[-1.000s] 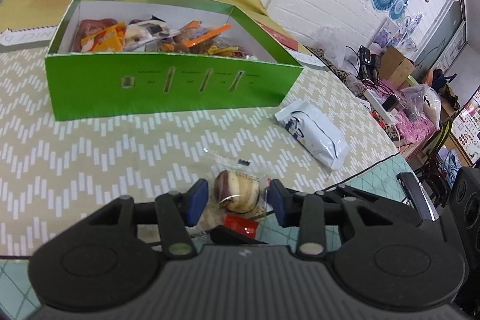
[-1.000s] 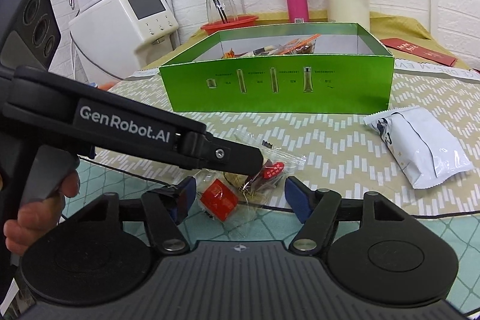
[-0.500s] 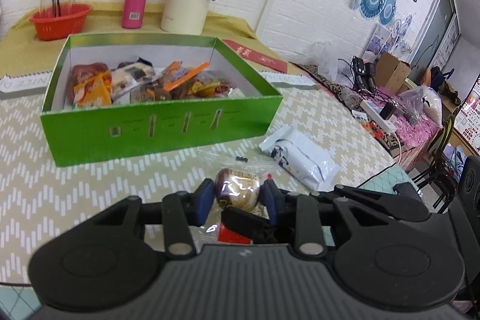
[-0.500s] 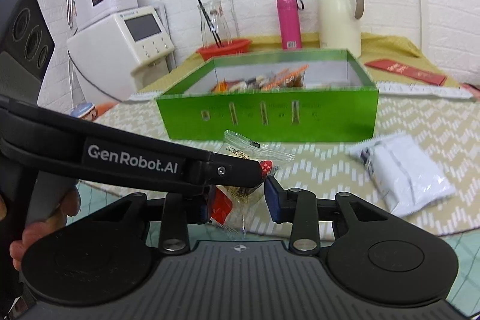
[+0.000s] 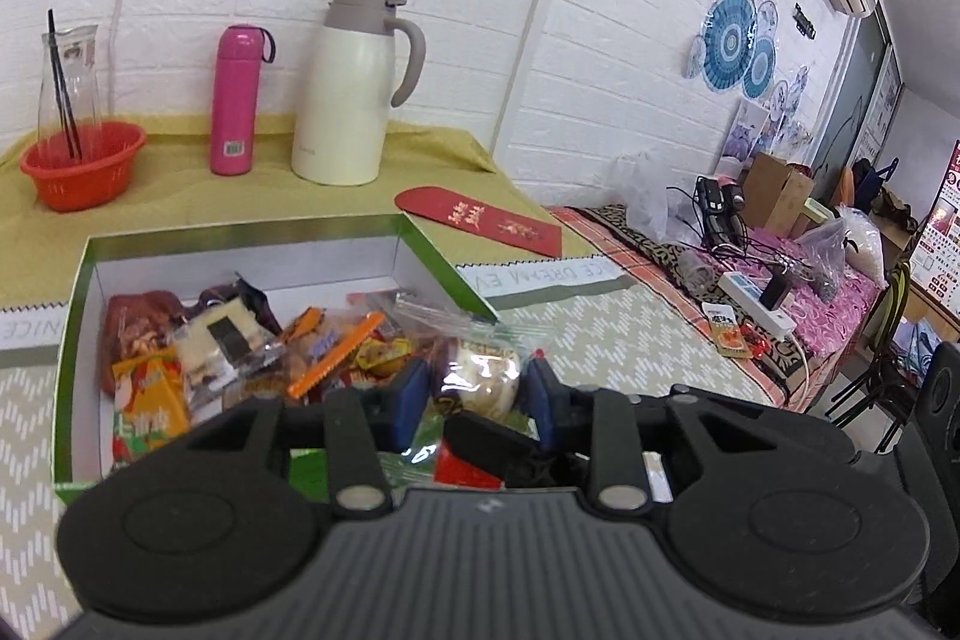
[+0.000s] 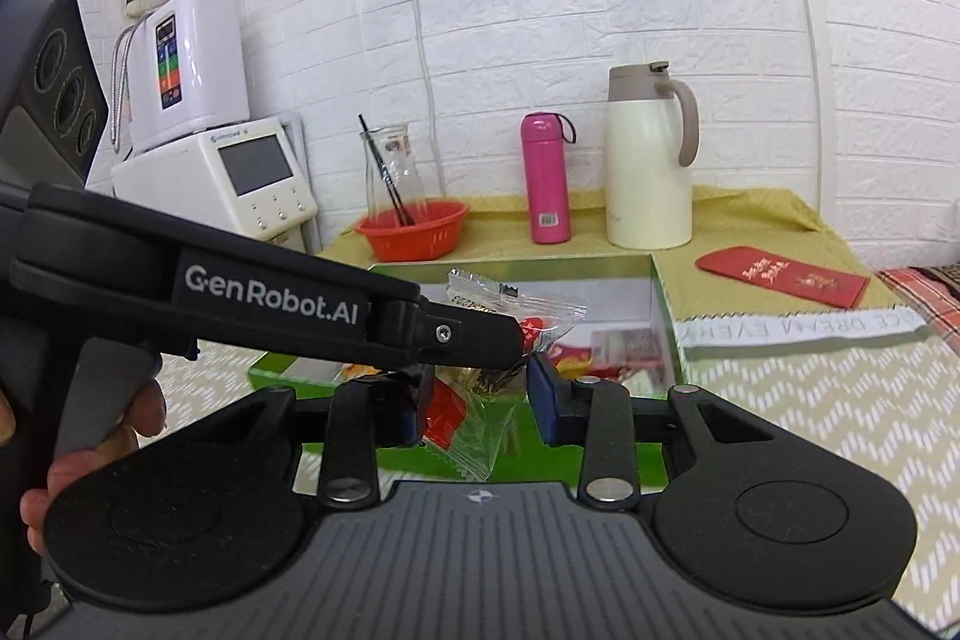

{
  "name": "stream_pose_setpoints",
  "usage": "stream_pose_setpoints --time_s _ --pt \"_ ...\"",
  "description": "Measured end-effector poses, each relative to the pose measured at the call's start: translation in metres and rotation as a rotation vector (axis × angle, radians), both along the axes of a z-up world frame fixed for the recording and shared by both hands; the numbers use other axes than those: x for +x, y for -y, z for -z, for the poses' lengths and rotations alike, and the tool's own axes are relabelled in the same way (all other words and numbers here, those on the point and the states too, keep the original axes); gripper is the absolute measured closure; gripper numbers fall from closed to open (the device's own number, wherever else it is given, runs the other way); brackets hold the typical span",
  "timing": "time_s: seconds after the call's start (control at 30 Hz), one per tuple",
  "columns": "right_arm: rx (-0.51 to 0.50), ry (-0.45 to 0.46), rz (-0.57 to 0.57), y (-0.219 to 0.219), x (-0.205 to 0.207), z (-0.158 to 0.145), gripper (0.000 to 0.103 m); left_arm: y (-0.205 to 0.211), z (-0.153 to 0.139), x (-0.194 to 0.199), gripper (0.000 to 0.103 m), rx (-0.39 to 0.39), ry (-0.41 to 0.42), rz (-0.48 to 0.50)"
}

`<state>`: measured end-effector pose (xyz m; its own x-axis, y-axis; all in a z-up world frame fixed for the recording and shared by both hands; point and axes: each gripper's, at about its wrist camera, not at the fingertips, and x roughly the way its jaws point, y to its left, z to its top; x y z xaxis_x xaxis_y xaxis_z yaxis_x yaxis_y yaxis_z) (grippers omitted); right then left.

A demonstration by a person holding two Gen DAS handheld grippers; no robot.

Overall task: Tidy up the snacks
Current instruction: 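Carry the wrapped cake into the green box and open both grippers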

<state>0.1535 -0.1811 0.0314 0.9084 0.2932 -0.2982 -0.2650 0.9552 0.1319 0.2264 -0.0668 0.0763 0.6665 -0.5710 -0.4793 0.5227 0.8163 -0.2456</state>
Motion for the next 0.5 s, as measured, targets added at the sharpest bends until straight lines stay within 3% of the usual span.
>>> stream_pose_setpoints --time_s 0.4,0.43,0.47,0.5 --pt "0.006 -0.027 -0.005 0.019 0.052 0.02 0.042 0.02 0.019 0.056 0.071 0.039 -0.028 -0.014" --pt "-0.011 -0.024 -0.009 0.018 0.053 0.022 0.04 0.02 0.02 0.057 0.062 0.048 -0.018 -0.021" --pt "-0.035 -0.014 -0.012 0.016 0.053 0.024 0.038 0.02 0.021 0.056 0.034 0.055 -0.003 -0.038" --pt "-0.054 -0.009 -0.014 0.016 0.052 0.025 0.029 0.018 0.022 0.053 0.033 0.05 0.019 -0.06"
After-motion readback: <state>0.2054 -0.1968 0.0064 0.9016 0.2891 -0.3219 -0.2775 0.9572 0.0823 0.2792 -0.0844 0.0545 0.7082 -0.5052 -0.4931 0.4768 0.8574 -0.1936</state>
